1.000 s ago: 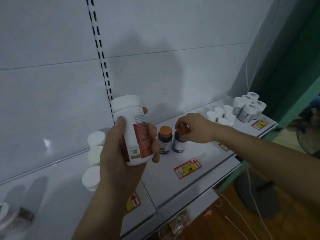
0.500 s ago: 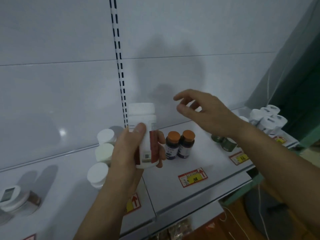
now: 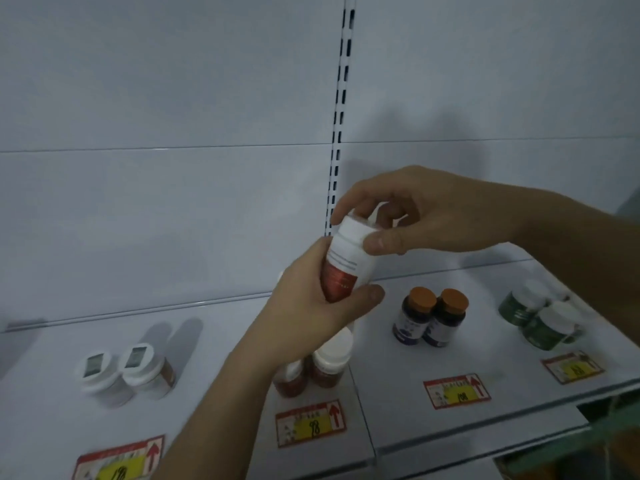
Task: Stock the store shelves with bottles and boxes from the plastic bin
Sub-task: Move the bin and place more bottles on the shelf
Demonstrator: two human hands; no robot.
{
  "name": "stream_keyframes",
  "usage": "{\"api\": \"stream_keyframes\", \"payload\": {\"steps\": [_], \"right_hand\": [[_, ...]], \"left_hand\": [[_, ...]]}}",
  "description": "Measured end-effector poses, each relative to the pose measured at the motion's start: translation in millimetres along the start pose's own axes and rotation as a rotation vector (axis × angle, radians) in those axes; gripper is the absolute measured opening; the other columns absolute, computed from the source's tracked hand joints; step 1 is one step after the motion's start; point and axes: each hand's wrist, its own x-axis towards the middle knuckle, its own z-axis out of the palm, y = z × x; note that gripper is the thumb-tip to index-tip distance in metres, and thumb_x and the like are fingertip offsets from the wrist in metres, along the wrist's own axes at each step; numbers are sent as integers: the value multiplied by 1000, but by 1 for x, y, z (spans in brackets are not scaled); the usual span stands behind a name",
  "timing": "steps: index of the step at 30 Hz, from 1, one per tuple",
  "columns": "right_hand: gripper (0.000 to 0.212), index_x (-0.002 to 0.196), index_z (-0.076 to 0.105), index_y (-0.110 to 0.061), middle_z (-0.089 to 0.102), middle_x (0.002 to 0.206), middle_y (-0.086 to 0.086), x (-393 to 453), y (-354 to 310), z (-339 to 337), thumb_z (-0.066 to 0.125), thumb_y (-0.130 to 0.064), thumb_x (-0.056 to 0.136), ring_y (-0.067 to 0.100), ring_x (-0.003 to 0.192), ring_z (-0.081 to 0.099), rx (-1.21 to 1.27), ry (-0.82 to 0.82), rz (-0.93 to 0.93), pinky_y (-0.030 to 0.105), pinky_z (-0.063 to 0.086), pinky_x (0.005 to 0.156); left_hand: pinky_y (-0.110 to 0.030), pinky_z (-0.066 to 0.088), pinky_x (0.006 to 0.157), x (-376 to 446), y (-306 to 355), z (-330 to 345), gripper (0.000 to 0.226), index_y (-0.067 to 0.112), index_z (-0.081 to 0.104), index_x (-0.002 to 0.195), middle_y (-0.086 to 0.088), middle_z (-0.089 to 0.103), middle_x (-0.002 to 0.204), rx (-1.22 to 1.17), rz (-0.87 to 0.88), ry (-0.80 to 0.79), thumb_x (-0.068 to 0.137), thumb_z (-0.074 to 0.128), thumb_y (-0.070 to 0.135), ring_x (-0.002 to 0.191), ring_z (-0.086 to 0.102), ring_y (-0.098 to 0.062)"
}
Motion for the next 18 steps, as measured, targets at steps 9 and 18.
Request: {"api": "stream_keyframes", "payload": {"steps": [9, 18], "right_hand": [[37, 125, 57, -36, 58, 109, -11, 52, 16, 7, 69, -38, 90, 1, 86, 54, -436, 99, 74, 23, 42, 73], [36, 124, 60, -32, 55, 110, -7, 79, 34, 23, 70, -33, 89, -3, 82, 47, -474, 55, 151, 25, 39, 74]], "left_hand": [[-27, 27, 114, 13, -83, -92, 65, 17, 25, 157, -2, 31, 162, 843, -195, -152, 100, 55, 28, 144, 34, -18], [-35, 26, 120, 15, -150, -90, 105, 16, 39, 149, -4, 27, 161, 949, -301, -522, 60, 82, 52, 149, 24, -23]]}}
